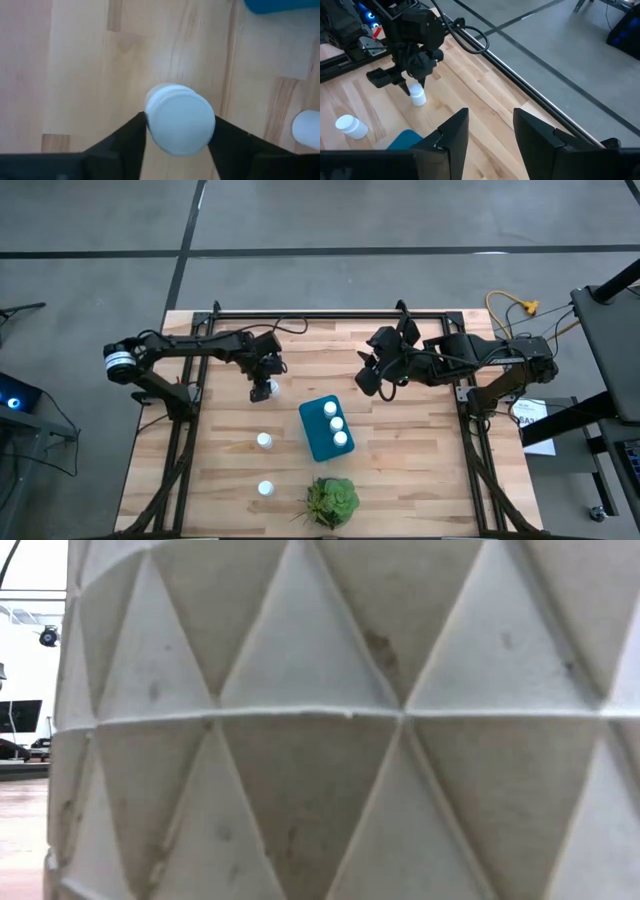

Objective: Pick and place pill bottles into a basket
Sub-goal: Put the medicine bottle on the container

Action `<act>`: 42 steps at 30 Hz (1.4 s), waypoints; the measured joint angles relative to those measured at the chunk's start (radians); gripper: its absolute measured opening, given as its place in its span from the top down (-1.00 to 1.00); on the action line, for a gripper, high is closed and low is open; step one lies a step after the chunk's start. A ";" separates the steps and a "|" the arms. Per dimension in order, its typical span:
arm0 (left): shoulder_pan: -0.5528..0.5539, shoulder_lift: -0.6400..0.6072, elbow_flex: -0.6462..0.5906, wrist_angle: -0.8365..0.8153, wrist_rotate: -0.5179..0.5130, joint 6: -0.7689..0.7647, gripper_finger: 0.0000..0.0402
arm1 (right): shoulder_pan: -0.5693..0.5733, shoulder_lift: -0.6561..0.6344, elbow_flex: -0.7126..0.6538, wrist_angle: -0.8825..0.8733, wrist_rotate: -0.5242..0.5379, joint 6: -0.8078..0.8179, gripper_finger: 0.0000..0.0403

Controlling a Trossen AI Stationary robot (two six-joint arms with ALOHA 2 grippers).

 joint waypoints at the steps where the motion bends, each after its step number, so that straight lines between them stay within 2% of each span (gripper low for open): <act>1: 0.000 -0.002 0.001 0.004 0.002 -0.001 0.22 | 0.000 0.000 0.000 0.000 0.000 0.000 0.28; 3: 0.000 -0.004 0.002 0.005 0.002 -0.003 0.32 | 0.000 0.000 0.000 0.001 0.000 0.000 0.28; 21: -0.003 -0.052 0.023 -0.022 0.005 -0.144 0.32 | 0.000 0.000 0.000 0.006 0.000 0.025 0.30; 32: -0.052 -0.183 0.152 -0.105 -0.019 -0.280 0.32 | -0.027 0.000 0.000 0.006 0.027 0.017 0.32; 38: -0.119 -0.195 0.247 -0.207 -0.083 -0.338 0.32 | -0.073 0.000 0.000 0.006 0.029 0.013 0.33; 42: -0.178 -0.185 0.284 -0.219 -0.116 -0.399 0.32 | -0.116 0.000 0.000 0.006 0.029 0.013 0.35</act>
